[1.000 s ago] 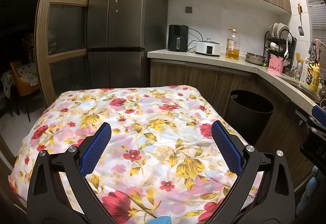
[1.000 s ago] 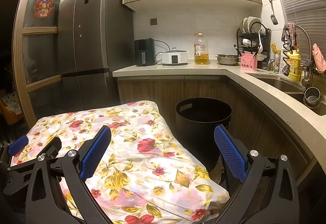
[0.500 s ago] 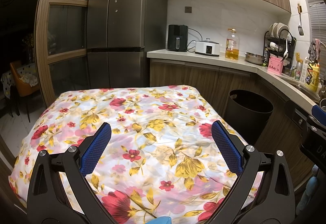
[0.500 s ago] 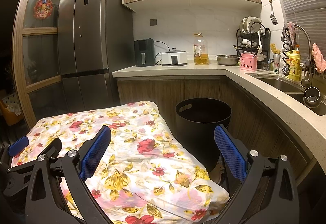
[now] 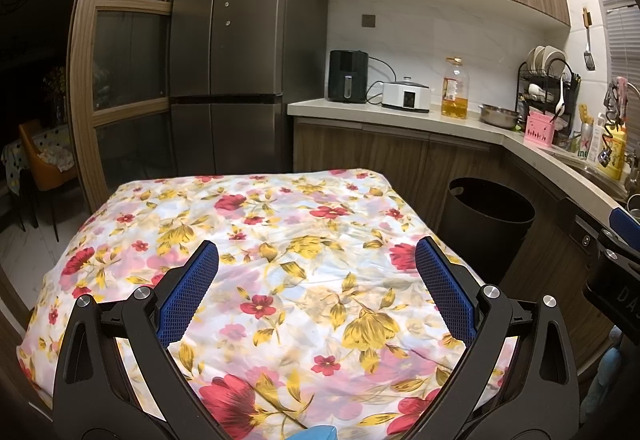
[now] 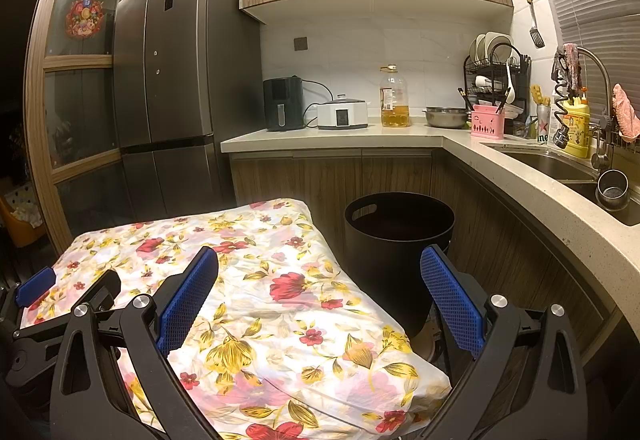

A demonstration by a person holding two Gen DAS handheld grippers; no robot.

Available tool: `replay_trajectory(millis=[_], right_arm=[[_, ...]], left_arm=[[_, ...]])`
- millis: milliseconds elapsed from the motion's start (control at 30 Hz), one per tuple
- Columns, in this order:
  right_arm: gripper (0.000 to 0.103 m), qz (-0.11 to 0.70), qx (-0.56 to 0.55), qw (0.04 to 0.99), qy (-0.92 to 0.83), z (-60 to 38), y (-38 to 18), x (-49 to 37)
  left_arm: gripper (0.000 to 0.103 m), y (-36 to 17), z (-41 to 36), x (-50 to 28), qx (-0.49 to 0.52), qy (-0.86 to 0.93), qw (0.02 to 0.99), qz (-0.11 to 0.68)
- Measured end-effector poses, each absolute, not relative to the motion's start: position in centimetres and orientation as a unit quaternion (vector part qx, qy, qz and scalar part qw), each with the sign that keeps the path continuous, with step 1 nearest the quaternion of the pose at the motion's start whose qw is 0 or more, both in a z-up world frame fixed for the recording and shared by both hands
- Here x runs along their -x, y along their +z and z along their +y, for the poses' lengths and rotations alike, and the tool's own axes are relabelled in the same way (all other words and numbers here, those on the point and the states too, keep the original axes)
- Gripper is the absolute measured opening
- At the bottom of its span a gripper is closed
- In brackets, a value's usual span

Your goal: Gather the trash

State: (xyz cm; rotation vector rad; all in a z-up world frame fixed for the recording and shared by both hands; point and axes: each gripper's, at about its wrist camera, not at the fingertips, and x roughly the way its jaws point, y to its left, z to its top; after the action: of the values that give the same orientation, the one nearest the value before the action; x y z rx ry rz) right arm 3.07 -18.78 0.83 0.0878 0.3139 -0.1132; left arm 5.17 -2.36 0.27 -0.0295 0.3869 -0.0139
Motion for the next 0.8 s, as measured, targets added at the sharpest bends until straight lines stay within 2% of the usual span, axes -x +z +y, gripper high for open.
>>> replay_trajectory(millis=[800], right_arm=[[0.097,0.156,-0.044,0.985,-0.057,-18.7,0.86,-3.06]], left_arm=[[0.097,1.19,-2.61,-5.83,0.015,-0.007,0.982,0.186]])
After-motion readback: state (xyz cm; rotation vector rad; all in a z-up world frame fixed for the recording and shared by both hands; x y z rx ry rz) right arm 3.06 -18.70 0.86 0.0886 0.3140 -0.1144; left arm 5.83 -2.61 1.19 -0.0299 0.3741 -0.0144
